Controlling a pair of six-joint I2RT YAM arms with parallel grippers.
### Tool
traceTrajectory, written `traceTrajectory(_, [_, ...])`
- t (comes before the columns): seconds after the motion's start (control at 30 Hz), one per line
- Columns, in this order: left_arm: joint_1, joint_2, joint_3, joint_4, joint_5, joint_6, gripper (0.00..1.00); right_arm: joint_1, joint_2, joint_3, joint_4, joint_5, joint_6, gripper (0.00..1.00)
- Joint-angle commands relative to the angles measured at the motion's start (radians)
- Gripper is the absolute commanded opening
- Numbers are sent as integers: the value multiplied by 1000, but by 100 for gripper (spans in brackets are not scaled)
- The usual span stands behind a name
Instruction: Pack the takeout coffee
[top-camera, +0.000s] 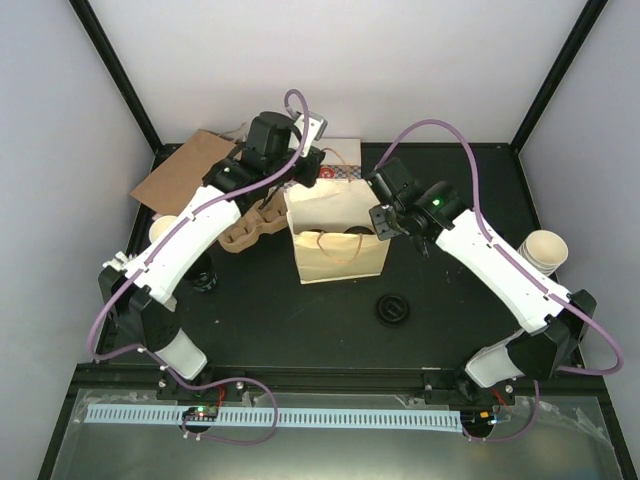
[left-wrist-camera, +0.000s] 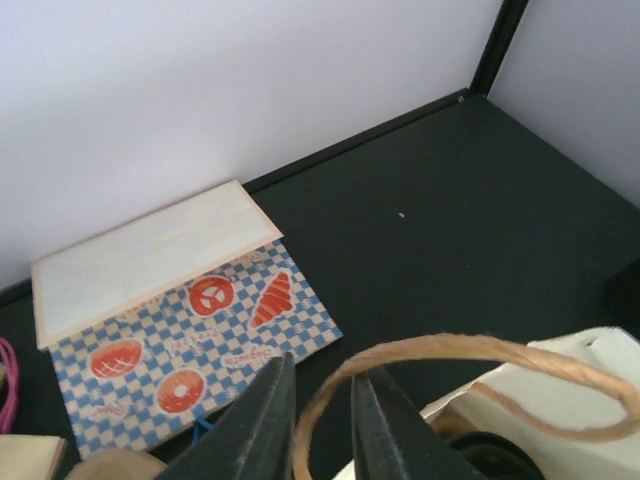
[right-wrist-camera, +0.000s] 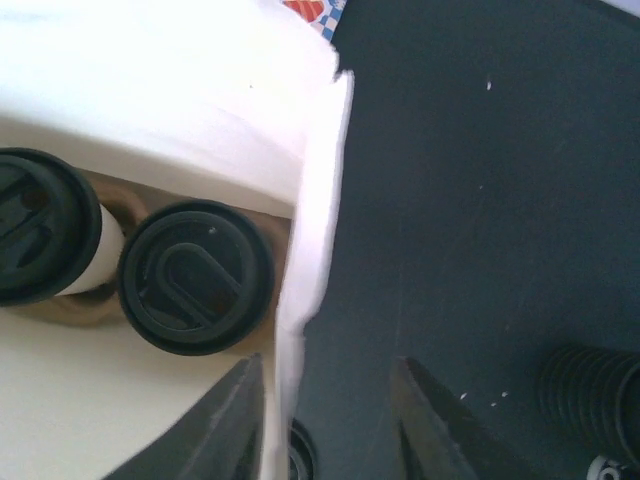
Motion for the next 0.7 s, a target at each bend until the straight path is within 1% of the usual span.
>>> traceTrajectory(0.0, [11,-1,66,-9,53,-27,28,-4,-40,23,11,10,-8,44])
traceTrajectory(0.03, [11,-14,61,-14,59,-27,38,-4,-48,36,8,18,-15,45])
traceTrajectory(0.07, [10,-31,54,-22,65,-28,45,-5,-58,50,1,22,-23,46])
traceTrajectory(0.1, [10,-54,44,-32,69,-28,51,-4,-69,58,1,18,-35,49])
traceTrajectory(0.13, [11,-77,37,-45,73,-29,56,-4,-85,61,6,17,-43,54])
traceTrajectory(0.2, [11,-134,22,-79,64,-41,63,-4,-116,58,25,16,-56,57])
traceTrajectory(0.27, [11,-192,14,-134,38,-64,68,-4,-143,51,40,14,-56,57])
traceTrajectory(0.33, [14,-267,-2,-214,-19,-100,73,-4,-174,33,70,13,-58,57])
traceTrajectory(0.43, [21,-391,-64,-298,-133,-148,78,-5,-224,-6,125,8,-64,58])
traceTrajectory(0.5, [36,-461,-105,-369,-234,-213,83,-4,-258,-27,157,-5,-68,58])
traceTrajectory(0.6, [80,-551,-183,-462,-344,-287,91,-4,-306,-53,186,-30,-65,58])
traceTrajectory(0.67, [152,-608,-251,-484,-353,-319,94,-5,-337,-74,207,-42,-61,59])
